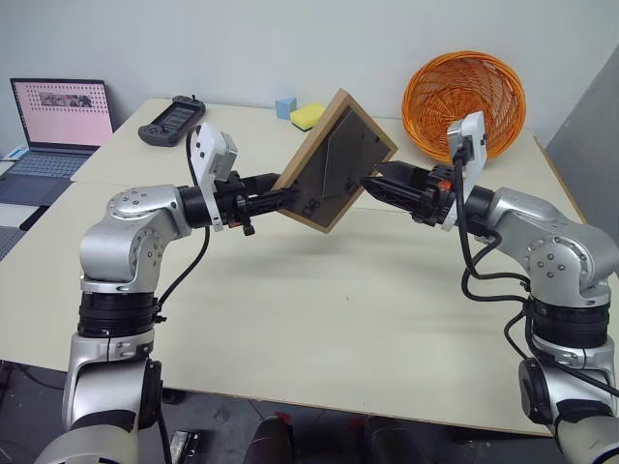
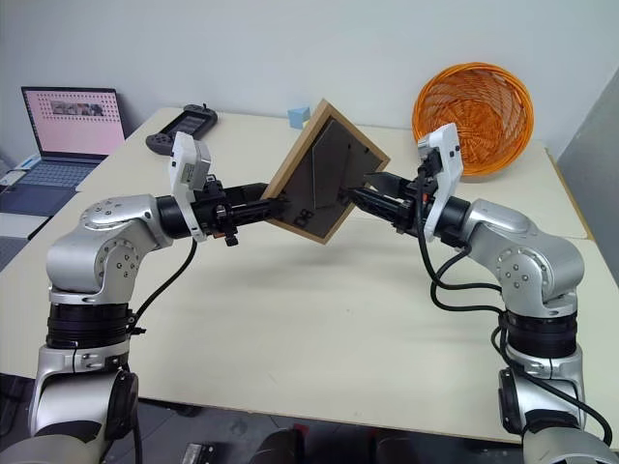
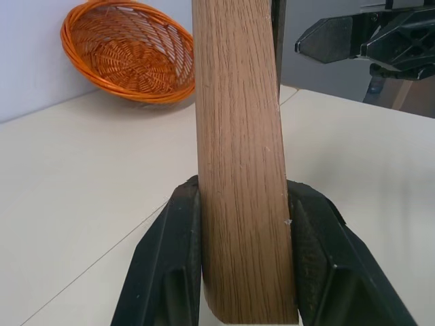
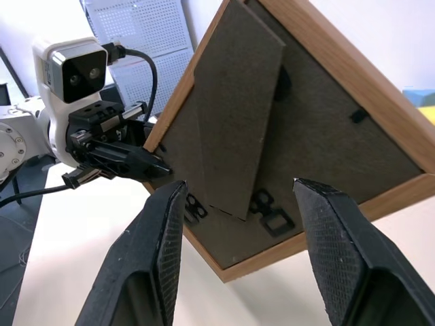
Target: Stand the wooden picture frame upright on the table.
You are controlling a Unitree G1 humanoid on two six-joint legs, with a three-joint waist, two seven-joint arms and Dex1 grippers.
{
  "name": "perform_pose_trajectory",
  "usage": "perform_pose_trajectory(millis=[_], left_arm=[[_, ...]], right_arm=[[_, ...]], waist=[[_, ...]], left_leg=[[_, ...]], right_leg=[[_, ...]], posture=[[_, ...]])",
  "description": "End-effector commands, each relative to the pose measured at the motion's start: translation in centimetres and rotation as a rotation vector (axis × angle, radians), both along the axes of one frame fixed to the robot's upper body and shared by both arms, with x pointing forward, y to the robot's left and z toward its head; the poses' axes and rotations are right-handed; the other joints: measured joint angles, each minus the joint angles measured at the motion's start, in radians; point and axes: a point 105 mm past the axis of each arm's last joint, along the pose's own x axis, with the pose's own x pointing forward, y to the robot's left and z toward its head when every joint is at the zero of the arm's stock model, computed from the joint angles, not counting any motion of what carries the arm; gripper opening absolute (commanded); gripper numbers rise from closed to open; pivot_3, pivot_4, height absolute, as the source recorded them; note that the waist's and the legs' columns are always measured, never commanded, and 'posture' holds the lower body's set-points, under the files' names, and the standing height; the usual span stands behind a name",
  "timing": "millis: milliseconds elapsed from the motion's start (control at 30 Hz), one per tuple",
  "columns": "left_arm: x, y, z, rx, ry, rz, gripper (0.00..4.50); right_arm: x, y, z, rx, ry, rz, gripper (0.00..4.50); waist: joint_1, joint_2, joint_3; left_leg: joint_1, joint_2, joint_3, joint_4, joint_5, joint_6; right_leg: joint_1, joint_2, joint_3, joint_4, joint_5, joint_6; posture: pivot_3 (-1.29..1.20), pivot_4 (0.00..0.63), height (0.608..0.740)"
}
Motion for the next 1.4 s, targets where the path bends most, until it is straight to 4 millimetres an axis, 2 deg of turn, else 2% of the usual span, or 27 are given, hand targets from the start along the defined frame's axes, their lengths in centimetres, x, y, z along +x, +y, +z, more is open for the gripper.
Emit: perform_pose_trajectory(millis=[33, 433, 767, 900, 1100, 1400], left_arm=[[-1.0, -0.5, 1.8, -0.004, -0.070, -0.035, 1.33], [-1.3, -1.0, 1.7, -0.009, -0.068, -0.049, 1.33], [-1.1, -1.2, 1.3, -0.021, -0.052, -0.049, 1.33], [-0.5, -1.2, 1.0, -0.032, -0.044, -0.031, 1.33], [0.1, -1.0, 1.3, -0.042, -0.049, -0.015, 1.33], [2.0, 0.2, 2.4, -0.070, -0.053, 0.042, 1.33]], right_arm=[[-0.2, 0.3, 1.0, -0.004, -0.062, 0.010, 2.64], [0.7, 0.7, 1.2, -0.019, -0.086, 0.020, 2.64], [0.5, 2.0, 3.4, -0.004, -0.148, 0.057, 2.64], [-0.1, 3.0, 4.5, 0.027, -0.165, 0.072, 2.64], [-0.6, 3.1, 3.7, 0.037, -0.145, 0.056, 2.64], [-1.6, 2.0, 2.4, 0.056, -0.103, -0.002, 2.64]], waist=[[0.000, 0.000, 0.000], [0.000, 0.000, 0.000], [0.000, 0.000, 0.000], [-0.001, 0.000, 0.000], [0.000, 0.000, 0.000], [0.000, 0.000, 0.000]], left_leg=[[0.000, 0.000, 0.000, 0.000, 0.000, 0.000], [0.000, 0.000, 0.000, 0.000, 0.000, 0.000], [0.000, 0.000, 0.000, 0.000, 0.000, 0.000], [0.000, 0.000, 0.000, 0.000, 0.000, 0.000], [0.000, 0.000, 0.000, 0.000, 0.000, 0.000], [0.000, 0.000, 0.000, -0.001, 0.000, 0.000]], right_leg=[[0.000, 0.000, 0.000, 0.000, 0.000, 0.000], [0.000, 0.000, 0.000, 0.000, 0.000, 0.000], [-0.001, 0.000, 0.000, 0.000, 0.000, 0.000], [-0.001, 0.000, 0.000, 0.000, 0.000, 0.000], [-0.001, 0.000, 0.000, 0.000, 0.000, 0.000], [-0.001, 0.000, 0.000, 0.000, 0.000, 0.000]], posture=[[0.00, 0.150, 0.740], [0.00, 0.150, 0.740], [0.00, 0.150, 0.740], [0.00, 0.150, 0.740], [0.00, 0.150, 0.740], [0.00, 0.150, 0.740]])
